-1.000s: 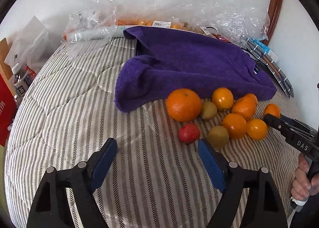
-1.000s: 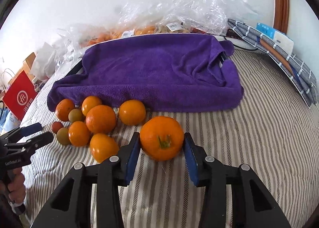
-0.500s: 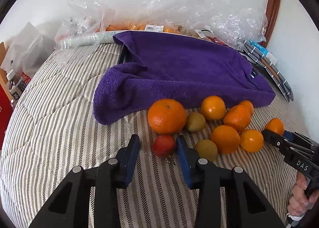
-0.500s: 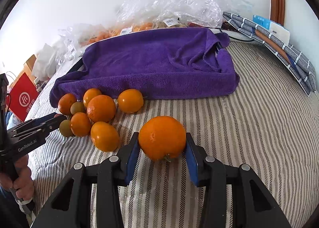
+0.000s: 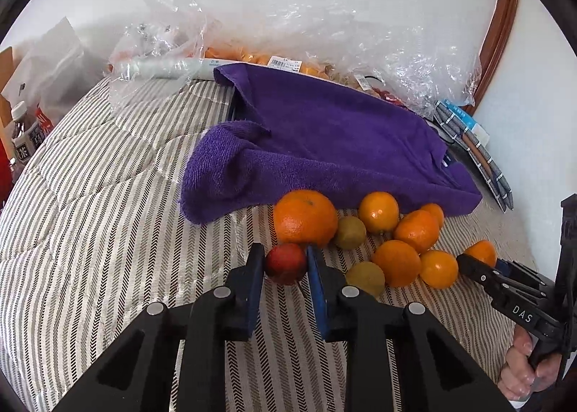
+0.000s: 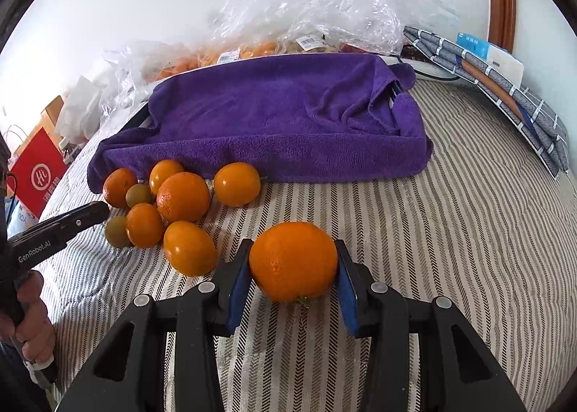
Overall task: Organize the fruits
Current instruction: 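Lift the large orange with the right tool while the left tool grasps the small red fruit, then carry both fruits over the purple towel and lower them onto it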
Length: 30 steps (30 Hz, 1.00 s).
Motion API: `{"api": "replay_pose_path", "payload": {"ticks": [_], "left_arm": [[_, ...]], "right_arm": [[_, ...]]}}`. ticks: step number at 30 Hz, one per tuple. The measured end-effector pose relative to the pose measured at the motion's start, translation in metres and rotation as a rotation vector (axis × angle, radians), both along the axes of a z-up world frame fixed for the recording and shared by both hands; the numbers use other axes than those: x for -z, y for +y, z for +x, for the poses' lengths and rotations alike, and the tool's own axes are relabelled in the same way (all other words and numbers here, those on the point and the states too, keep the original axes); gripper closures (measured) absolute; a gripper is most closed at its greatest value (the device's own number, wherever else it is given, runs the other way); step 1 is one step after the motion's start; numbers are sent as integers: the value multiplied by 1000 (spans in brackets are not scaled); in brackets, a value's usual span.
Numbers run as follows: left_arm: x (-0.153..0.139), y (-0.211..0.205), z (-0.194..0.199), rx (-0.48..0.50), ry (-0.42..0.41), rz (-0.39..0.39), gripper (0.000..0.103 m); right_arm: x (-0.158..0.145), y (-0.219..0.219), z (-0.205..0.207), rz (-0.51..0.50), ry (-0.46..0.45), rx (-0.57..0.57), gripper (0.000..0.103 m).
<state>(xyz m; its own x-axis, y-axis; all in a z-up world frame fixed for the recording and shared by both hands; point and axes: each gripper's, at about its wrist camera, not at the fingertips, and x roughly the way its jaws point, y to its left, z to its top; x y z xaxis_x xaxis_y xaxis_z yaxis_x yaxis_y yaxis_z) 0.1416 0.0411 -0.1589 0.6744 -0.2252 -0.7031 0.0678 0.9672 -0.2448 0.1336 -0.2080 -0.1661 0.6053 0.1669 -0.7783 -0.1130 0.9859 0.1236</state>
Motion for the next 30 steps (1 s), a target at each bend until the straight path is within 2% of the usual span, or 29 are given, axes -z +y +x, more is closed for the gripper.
{"api": "replay_pose_path", "payload": {"ticks": [6,13,20,30], "left_arm": [[-1,6,-4,-28,14,-27,80],[-14,8,-8,-33,16,-17,80],[-43,5,-1,-25,-17,2,80],[-87,-10,41,-29,-84,42,80]], "right_arm": [[-2,-3,-8,-6,3,29,60],[-16,-6,-17,-1,-20,48,60],[-45,-4,-16,-11,-71,49,60],[-78,-6,18,-9,-136,62,60]]}}
